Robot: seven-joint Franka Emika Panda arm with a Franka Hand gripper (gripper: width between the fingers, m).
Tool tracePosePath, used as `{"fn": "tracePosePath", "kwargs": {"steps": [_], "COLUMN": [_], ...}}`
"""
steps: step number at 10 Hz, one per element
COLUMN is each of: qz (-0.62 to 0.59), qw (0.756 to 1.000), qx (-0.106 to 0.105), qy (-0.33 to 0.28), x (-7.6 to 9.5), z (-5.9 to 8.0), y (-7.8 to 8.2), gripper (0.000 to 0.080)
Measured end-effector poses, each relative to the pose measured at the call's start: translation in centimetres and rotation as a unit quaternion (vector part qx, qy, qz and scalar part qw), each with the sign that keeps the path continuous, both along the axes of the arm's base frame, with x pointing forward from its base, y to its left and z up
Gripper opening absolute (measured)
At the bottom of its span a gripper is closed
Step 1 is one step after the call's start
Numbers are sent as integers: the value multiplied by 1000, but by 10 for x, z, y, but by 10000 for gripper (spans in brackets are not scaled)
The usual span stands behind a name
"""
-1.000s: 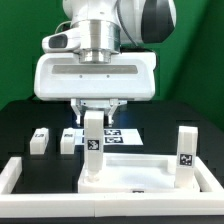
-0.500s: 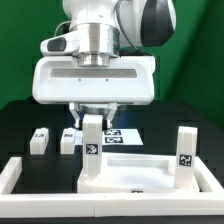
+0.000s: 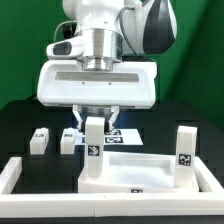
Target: Assemble desk
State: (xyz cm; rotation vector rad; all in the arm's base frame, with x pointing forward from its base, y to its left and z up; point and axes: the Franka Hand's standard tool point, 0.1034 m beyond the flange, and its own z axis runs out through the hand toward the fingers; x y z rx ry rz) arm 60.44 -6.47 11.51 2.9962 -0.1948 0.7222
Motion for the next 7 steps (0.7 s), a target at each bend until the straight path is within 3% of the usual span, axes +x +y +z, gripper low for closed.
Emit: {"fn": "tracePosePath", "kwargs": {"steps": [2, 3, 4, 5, 6, 7], "qz": [0, 0, 0, 0, 0, 0], "qw": [1000, 1000, 1000, 1000, 1000, 1000], "qx": [-2, -2, -2, -2, -2, -2], "qy": [-4, -4, -4, -4, -4, -4], "x": [-1, -1, -1, -1, -1, -1], "z": [0, 0, 0, 0, 0, 0], "y": [0, 0, 0, 0, 0, 0], "gripper": [290, 363, 500, 500, 617, 639]}}
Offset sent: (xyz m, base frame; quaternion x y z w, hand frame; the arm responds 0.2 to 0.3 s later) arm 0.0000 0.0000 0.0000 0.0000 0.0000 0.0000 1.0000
